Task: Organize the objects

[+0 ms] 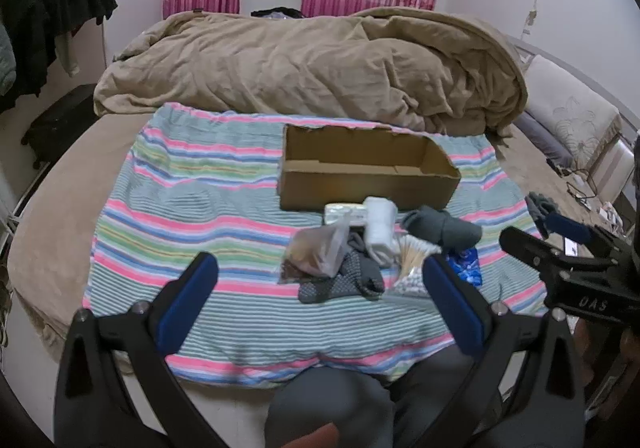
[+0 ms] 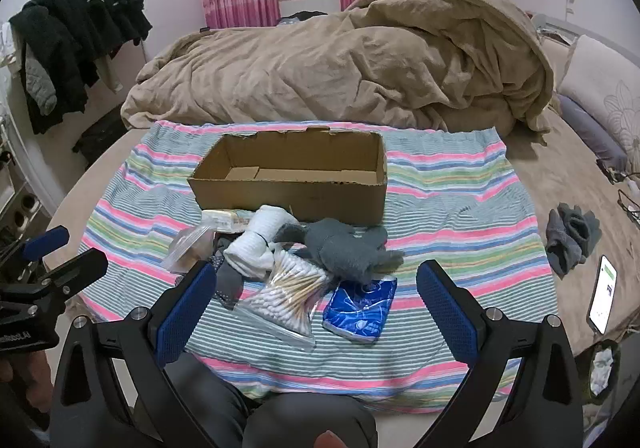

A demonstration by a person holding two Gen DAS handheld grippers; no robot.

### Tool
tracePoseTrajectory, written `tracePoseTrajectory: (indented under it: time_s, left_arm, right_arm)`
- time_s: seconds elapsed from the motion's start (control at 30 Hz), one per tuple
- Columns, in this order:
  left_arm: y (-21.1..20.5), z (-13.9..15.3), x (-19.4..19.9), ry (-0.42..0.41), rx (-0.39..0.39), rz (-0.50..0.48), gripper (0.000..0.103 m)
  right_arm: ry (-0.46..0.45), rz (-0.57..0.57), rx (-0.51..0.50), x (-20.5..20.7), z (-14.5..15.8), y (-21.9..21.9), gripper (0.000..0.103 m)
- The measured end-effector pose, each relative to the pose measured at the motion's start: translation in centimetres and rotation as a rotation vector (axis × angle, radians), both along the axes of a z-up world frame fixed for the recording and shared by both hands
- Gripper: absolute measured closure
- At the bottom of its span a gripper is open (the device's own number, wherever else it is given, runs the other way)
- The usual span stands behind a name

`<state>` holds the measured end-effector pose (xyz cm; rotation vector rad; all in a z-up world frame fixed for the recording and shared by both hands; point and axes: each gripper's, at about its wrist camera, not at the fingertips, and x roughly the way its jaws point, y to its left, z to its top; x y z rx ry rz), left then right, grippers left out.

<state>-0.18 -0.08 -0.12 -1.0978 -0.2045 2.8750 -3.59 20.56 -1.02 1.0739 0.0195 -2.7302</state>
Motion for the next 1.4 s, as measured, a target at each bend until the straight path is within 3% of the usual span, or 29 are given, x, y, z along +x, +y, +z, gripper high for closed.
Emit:
tracePoseTrajectory:
  time_s: [0.47, 1.4]
  left_arm:
    - [0.29, -0.11, 0.13, 0.005, -0.035, 0.01, 0.0]
    - [0.62, 0.13, 0.49, -0.001, -0.03, 0.011, 0.0]
  right_arm:
    - [0.003, 0.001, -0.004, 0.15, 0.26, 0.14, 0.001]
    - [-0.005, 0.003, -0.013, 0.38, 0.39, 0.15, 0.001]
